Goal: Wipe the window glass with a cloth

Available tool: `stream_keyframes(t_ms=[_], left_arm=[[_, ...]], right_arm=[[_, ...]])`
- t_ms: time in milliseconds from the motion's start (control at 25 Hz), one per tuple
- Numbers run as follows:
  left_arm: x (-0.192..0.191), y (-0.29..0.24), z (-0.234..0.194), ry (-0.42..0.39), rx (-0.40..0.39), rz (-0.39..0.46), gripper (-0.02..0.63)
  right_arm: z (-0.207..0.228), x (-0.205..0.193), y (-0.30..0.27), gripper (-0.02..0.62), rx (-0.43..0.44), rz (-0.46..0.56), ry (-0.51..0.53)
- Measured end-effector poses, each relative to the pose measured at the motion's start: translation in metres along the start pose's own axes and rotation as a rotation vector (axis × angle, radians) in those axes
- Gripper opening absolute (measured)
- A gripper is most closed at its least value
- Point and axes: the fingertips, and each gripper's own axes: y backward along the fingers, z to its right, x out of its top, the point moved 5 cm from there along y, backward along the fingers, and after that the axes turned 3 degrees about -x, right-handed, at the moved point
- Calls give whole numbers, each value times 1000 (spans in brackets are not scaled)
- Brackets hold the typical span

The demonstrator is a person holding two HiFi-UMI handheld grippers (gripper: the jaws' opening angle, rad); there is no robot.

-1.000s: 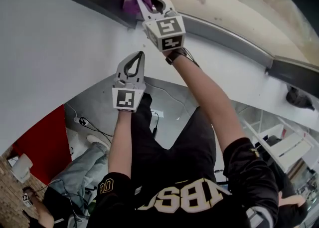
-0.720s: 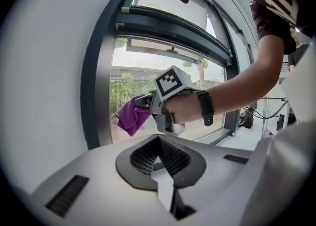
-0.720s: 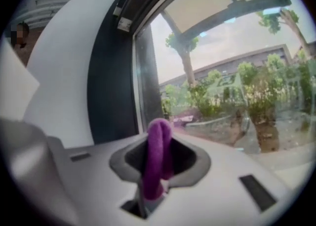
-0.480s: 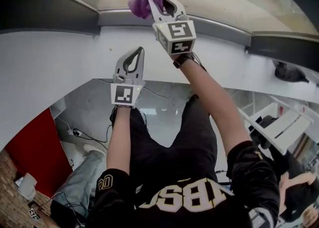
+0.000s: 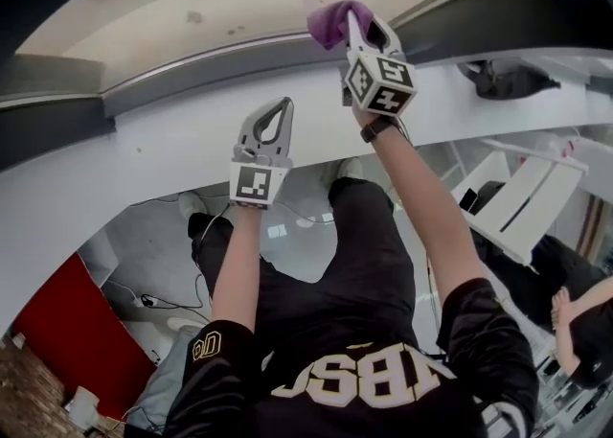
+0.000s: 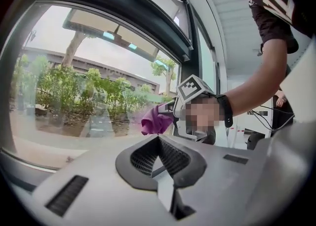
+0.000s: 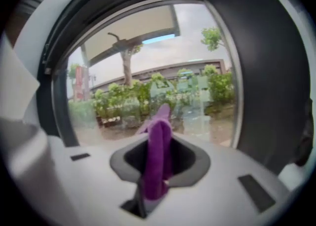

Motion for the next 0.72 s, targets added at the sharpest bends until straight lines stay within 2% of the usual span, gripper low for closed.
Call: stream_keyframes(t_ms=[80,160,240,360,480,720], left_arm=[[2,-19,15,4,-20,3,17],[7,-33,26,-2,-36,9,17],[11,-41,31,-16,-46,19,17],[10,-36,26,-20,-32,22,17],[5,-11,5,-42,38,5,17],[2,79,-79,-80,240,-24,17]], right_arm=[[45,-1,4,83,-93,-14,-41],[75,2,7,83,-141,-15,-86],[87,6,8,83,-152,-4,-107],[73,2,8,83,-129,-8,-93],[20,-11,6,83,-27,-34,-56],[-161,-43,-10,83,321,-97,46]])
